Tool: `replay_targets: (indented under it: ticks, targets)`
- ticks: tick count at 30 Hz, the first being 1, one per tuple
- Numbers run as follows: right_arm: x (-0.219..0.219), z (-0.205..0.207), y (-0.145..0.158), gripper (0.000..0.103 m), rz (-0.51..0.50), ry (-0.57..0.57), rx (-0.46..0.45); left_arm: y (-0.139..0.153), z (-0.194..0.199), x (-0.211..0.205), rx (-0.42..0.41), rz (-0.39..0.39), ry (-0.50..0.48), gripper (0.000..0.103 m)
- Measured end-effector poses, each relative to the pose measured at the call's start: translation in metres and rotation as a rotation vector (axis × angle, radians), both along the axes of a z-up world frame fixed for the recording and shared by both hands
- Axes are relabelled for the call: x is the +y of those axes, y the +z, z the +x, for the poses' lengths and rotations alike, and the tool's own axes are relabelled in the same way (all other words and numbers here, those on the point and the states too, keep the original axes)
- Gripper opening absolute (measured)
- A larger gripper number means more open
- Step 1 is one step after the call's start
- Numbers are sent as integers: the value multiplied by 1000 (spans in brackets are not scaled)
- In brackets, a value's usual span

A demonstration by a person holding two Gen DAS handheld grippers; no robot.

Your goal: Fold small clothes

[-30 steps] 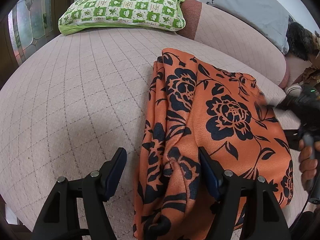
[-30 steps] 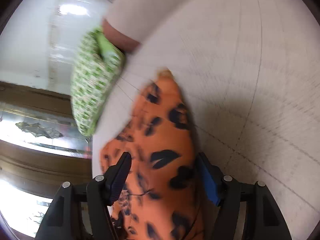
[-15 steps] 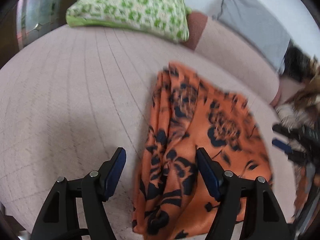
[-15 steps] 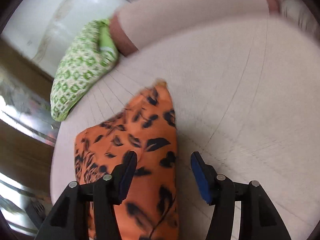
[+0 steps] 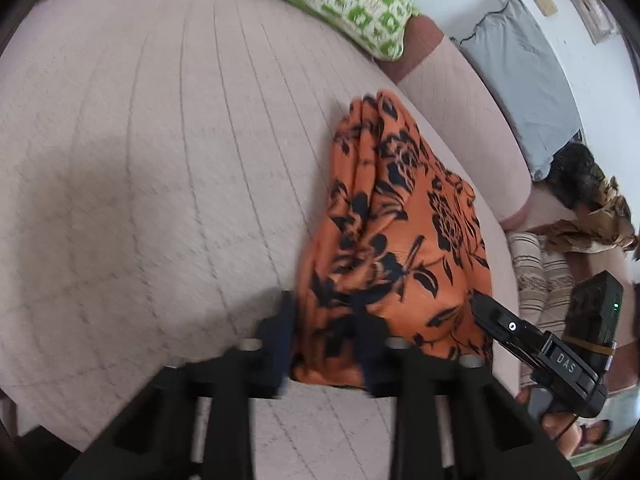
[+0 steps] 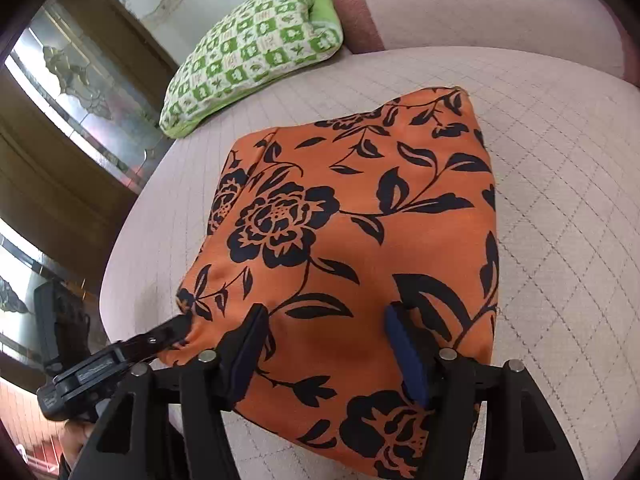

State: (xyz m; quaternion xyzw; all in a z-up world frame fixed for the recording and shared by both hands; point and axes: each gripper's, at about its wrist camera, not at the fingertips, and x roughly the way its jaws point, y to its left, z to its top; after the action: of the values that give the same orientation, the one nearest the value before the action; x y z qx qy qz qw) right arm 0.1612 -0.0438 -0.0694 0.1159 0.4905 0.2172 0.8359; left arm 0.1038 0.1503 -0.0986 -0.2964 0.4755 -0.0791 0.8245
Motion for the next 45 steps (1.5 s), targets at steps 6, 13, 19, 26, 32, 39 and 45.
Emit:
replay_targets:
  ticks: [6, 13, 19, 26, 32, 39, 45]
  targets:
    - [-7, 0, -2, 66, 44, 7, 3, 10, 4, -5, 13, 28, -18, 43]
    - [-9, 3, -1, 72, 81, 27, -5, 43, 51, -7, -113, -1, -37, 75]
    - [-16, 1, -3, 72, 133, 28, 0, 31, 122, -27, -89, -46, -91, 71]
    - [-22, 1, -5, 72, 176, 45, 12, -8, 154, -13, 26, -151, -78, 18]
    - [-20, 2, -5, 72, 170, 49, 16, 29, 137, -29, -66, -81, -133, 40]
    - [-25, 3, -7, 72, 218, 27, 37, 70, 61, -51, -171, 96, -176, 45]
    - [-31, 8, -10, 72, 286, 1, 83, 17, 45, -42, -19, 114, -113, 35]
